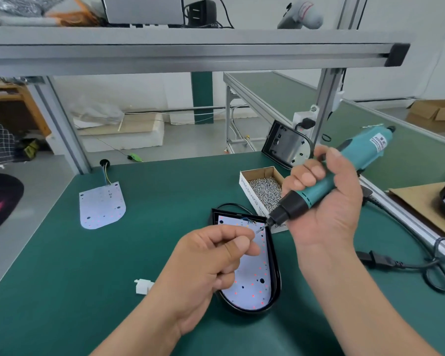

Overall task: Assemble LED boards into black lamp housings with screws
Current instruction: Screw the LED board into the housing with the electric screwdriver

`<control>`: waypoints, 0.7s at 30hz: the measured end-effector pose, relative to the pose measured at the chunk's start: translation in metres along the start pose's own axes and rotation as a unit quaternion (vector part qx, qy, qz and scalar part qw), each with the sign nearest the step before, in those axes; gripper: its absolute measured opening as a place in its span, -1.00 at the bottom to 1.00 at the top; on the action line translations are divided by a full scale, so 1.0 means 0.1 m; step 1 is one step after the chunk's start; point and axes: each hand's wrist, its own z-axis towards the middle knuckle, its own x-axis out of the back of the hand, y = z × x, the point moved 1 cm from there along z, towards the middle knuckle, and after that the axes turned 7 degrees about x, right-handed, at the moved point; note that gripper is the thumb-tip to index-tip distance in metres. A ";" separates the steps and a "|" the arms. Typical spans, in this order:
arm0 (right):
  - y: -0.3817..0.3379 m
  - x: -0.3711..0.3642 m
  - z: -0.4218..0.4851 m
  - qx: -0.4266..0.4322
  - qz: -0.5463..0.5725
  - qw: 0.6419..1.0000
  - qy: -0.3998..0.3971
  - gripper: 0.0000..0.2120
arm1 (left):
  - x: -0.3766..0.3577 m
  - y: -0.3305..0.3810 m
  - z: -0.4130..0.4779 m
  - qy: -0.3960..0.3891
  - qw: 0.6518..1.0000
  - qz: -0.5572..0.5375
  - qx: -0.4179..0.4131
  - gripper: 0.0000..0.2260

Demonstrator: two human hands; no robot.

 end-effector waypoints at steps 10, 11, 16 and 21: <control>0.05 -0.05 -0.12 -0.001 -0.020 0.999 -0.029 -0.93 | -0.01 -0.03 0.00 0.008 1.000 0.027 -0.008 -0.86; 0.05 -0.05 -0.13 0.001 -0.021 0.999 -0.031 -0.93 | -0.02 -0.03 0.00 0.012 1.000 0.026 -0.010 -0.84; 0.04 -0.05 -0.13 0.007 -0.028 0.999 -0.044 -0.91 | -0.04 -0.03 0.00 0.020 0.999 0.023 -0.013 -0.84; 0.03 -0.04 -0.13 0.013 -0.034 0.998 -0.055 -0.91 | -0.04 -0.02 -0.01 0.021 1.000 0.014 -0.012 -0.85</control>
